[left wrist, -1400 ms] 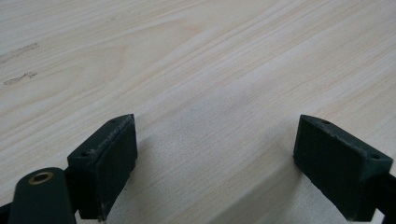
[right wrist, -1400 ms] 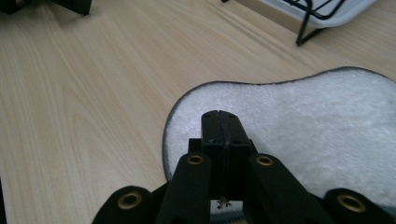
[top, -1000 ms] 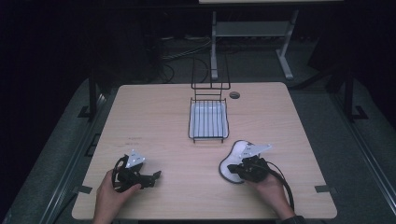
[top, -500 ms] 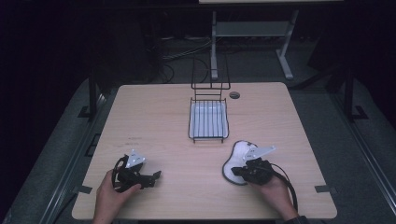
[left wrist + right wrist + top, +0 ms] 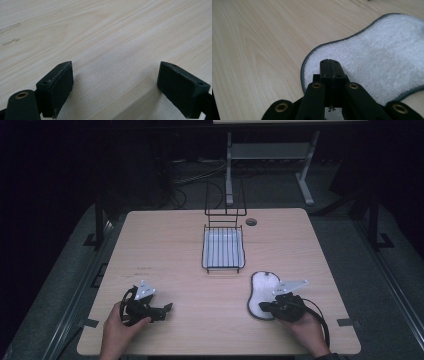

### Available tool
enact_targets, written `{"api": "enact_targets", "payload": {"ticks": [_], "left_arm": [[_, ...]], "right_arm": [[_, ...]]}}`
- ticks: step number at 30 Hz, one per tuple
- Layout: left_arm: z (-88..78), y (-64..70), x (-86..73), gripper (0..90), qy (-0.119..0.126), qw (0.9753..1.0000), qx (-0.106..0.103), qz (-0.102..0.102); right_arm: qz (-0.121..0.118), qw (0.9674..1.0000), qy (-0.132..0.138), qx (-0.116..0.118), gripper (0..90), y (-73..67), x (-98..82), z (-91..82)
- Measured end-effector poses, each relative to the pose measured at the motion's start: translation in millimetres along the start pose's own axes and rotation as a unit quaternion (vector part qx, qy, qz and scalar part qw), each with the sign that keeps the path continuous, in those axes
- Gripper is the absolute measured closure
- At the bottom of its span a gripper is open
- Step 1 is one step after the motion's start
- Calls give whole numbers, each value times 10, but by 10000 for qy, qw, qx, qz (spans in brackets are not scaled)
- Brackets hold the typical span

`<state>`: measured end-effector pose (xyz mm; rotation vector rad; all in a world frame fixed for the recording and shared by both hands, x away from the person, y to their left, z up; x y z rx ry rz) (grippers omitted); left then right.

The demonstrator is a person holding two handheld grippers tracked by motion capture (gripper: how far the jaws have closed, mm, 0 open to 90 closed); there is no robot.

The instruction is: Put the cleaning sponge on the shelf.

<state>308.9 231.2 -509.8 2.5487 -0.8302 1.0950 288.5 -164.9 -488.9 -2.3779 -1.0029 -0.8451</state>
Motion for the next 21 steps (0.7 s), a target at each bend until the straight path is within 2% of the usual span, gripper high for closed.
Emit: {"api": "enact_targets", "payload": {"ticks": [16, 21], "left_arm": [[0, 0, 0, 128, 1, 10000, 0, 1], [0, 0, 0, 128, 1, 10000, 0, 1]], "right_arm": [[225, 9992, -28, -333, 897, 213, -183, -222], [309, 9985, -24, -445, 892, 317, -236, -293]]}}
Point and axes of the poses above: each handheld gripper's, and its own axes: z roughly forward along the jaws, x roughly out of its top, y roughly to its right, the point moved 5 cm from there along z, roughly forward along the jaws, and after that the axes turned 1 degree about -x, right-handed, at the moved point
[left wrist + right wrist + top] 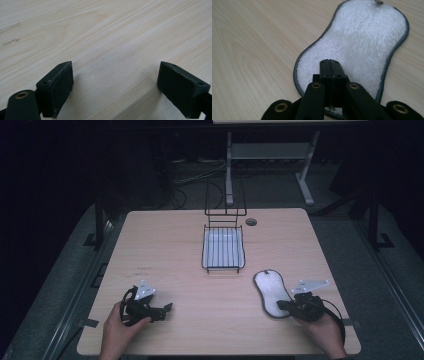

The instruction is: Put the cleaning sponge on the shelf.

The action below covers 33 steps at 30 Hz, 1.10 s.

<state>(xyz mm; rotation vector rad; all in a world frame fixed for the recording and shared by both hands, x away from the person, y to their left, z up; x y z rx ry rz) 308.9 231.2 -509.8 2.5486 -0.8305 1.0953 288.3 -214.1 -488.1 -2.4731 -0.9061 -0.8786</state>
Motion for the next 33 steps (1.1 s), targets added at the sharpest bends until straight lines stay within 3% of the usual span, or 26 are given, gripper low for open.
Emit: {"api": "enact_targets", "payload": {"ticks": [10, 15, 21, 27, 32, 33], "left_arm": [[0, 0, 0, 128, 0, 10000, 0, -1], [0, 0, 0, 128, 0, 10000, -1, -2], [0, 0, 0, 128, 0, 10000, -1, -2], [0, 0, 0, 128, -1, 10000, 0, 0], [0, 0, 0, 128, -1, 10000, 0, 0], [0, 0, 0, 128, -1, 10000, 0, 0]], "right_arm": [[236, 9995, 2, -218, 889, 230, -71, -107], [425, 9983, 14, -387, 885, 429, -123, -183], [551, 9977, 58, -398, 876, 537, -146, -210], [563, 9978, 130, -322, 729, 508, -100, -234], [505, 9978, 283, -333, 495, 512, 42, -242], [505, 9978, 283, -333, 495, 512, 42, -242]]}}
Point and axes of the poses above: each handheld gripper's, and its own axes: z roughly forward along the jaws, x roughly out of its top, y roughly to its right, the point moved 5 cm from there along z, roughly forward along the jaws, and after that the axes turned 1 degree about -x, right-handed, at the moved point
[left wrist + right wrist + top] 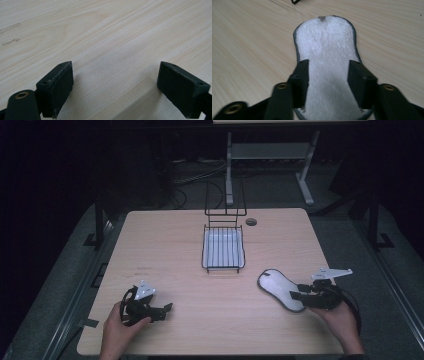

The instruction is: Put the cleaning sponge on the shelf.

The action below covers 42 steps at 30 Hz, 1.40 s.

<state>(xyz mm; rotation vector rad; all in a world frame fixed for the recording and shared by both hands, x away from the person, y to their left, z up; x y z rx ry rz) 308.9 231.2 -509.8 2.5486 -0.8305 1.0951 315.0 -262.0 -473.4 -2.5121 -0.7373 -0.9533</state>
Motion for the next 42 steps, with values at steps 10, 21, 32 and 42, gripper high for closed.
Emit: {"api": "enact_targets", "payload": {"ticks": [10, 21, 32, 42], "left_arm": [[0, 0, 0, 128, -2, 10000, 1, 1], [1, 2, 1, 128, 9, 10000, -3, -12], [1, 2, 1, 128, 9, 10000, -3, -13], [1, 2, 0, 128, 8, 10000, -2, -11]], "right_arm": [[-65, 9997, -110, -224, 196, 57, 108, 225], [-160, 9994, -234, -219, 138, 69, 199, 454], [-171, 9991, -360, -161, 138, 77, 148, 548], [-337, 9984, -434, -153, 174, 37, 146, 561]]}}
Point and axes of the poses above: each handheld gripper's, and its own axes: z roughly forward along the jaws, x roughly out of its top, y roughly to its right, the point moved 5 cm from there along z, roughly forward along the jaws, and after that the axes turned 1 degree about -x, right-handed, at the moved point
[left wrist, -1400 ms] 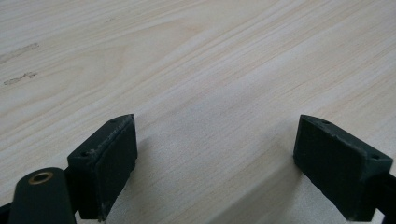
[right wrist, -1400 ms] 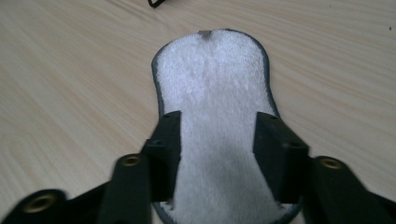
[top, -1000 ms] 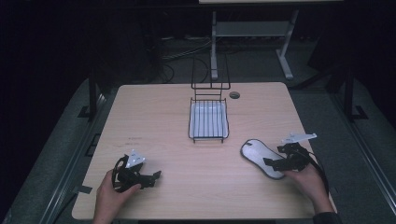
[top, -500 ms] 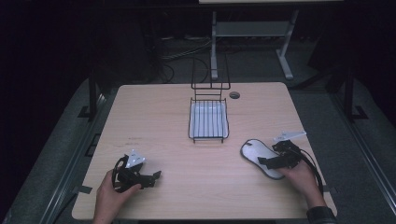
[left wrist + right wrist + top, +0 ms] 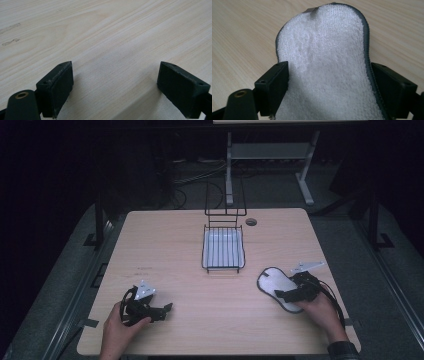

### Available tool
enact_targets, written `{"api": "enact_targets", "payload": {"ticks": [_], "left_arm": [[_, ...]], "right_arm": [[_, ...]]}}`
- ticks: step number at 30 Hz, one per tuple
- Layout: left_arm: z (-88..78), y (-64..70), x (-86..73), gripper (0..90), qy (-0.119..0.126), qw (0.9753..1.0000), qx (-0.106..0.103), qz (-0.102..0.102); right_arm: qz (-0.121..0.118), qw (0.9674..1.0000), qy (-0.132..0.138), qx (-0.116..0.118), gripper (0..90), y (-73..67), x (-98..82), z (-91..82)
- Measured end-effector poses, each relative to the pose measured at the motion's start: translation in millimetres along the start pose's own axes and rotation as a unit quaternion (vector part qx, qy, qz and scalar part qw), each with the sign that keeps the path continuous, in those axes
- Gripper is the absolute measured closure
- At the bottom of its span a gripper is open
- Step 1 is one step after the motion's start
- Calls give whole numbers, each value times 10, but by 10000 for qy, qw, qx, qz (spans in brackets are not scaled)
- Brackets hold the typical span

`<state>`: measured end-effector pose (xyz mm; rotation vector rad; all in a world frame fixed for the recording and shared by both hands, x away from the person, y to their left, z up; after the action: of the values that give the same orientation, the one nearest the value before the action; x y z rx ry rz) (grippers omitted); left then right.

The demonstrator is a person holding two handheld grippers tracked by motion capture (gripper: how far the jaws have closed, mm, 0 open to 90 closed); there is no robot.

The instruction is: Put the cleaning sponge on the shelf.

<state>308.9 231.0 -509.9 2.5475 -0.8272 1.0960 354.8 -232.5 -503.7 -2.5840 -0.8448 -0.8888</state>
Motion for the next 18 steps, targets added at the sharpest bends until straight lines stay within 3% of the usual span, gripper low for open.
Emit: {"api": "enact_targets", "payload": {"ticks": [10, 18], "left_arm": [[0, 0, 0, 128, 1, 10000, -1, -2], [0, 0, 0, 128, 2, 10000, -1, -2]], "right_arm": [[-57, 9999, -24, 116, 226, -13, 1, -21], [-165, 9998, 49, 24, 294, -18, 16, -81]]}}
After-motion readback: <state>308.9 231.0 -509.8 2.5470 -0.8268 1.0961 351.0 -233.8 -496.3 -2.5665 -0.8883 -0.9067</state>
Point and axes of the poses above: each handheld gripper's, and its own axes: z roughly forward along the jaws, x roughly out of its top, y roughly to its right, the point moved 5 cm from there along z, roughly forward along the jaws, and after that the axes turned 1 degree about -x, right-handed, at the moved point
